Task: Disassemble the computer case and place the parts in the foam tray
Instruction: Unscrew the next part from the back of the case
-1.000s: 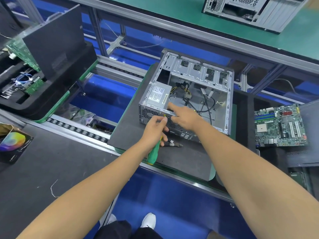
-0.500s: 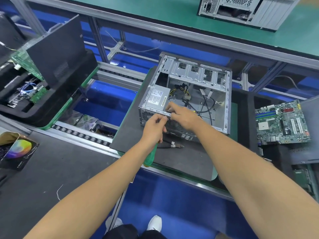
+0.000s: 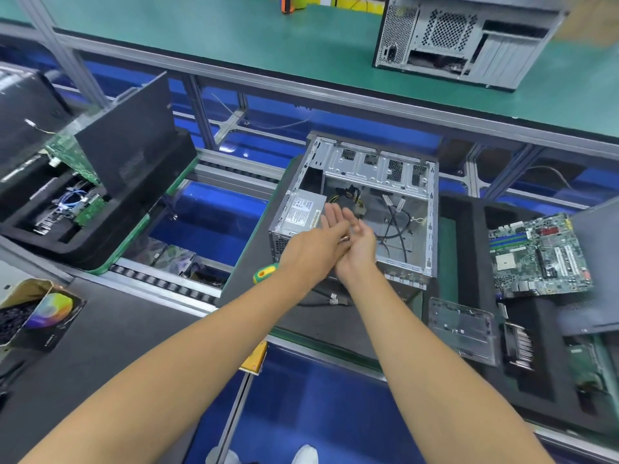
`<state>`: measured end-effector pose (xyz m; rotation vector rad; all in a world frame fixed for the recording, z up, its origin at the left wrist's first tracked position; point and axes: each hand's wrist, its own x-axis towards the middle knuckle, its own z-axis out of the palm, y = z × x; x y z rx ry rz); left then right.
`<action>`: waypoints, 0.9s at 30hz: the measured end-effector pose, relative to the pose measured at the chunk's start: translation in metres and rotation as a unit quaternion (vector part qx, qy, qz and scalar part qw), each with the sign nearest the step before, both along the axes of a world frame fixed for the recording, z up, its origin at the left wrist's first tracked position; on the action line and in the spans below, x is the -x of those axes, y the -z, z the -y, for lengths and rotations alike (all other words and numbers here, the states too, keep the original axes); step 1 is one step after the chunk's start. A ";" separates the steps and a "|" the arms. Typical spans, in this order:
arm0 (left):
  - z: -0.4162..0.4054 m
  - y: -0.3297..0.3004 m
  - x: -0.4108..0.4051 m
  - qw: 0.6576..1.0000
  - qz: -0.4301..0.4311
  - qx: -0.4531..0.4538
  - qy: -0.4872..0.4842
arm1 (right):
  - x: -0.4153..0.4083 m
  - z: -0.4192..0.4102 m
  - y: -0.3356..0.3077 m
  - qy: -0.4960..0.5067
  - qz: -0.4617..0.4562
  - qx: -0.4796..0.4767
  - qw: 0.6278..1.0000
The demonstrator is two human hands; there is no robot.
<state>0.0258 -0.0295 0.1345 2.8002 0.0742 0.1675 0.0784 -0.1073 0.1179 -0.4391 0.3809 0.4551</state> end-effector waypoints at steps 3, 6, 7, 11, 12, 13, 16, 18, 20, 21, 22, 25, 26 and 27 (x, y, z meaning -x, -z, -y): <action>-0.002 -0.004 -0.008 0.998 -0.035 -0.041 0.019 | 0.005 0.005 0.000 0.034 -0.055 -0.015 0.998; 0.000 0.004 -0.012 0.999 -0.041 -0.035 0.011 | -0.001 0.010 -0.001 0.062 -0.093 -0.034 0.993; 0.000 0.008 -0.011 0.998 -0.042 0.040 -0.011 | -0.007 0.012 -0.002 0.072 -0.098 -0.030 0.992; -0.005 0.020 -0.003 0.869 -0.109 0.442 -0.194 | -0.040 0.031 -0.006 0.017 -0.026 0.183 0.983; -0.004 0.026 0.002 0.809 -0.127 0.519 -0.246 | -0.048 0.036 -0.006 -0.023 0.018 0.278 0.960; -0.002 0.032 0.007 0.753 -0.138 0.575 -0.287 | -0.055 0.041 -0.006 -0.066 0.075 0.377 0.921; 0.005 0.045 0.022 0.644 -0.143 0.686 -0.308 | -0.065 0.052 -0.004 -0.197 0.280 0.628 0.699; 0.008 0.050 0.029 0.603 -0.141 0.729 -0.292 | -0.066 0.058 0.004 -0.271 0.377 0.700 0.543; 0.014 0.053 0.037 0.570 -0.139 0.760 -0.279 | -0.067 0.065 0.013 -0.331 0.432 0.718 0.434; 0.019 0.054 0.040 0.561 -0.144 0.768 -0.275 | -0.067 0.068 0.017 -0.355 0.455 0.718 0.389; 0.025 0.056 0.044 0.564 -0.156 0.765 -0.269 | -0.069 0.072 0.019 -0.374 0.481 0.713 0.345; 0.043 0.063 0.050 0.625 -0.197 0.718 -0.234 | -0.073 0.087 0.019 -0.398 0.563 0.693 0.210; 0.047 0.064 0.050 0.650 -0.199 0.700 -0.219 | -0.075 0.090 0.019 -0.401 0.579 0.687 0.179; 0.049 0.066 0.047 0.673 -0.195 0.682 -0.210 | -0.076 0.093 0.020 -0.403 0.586 0.684 0.161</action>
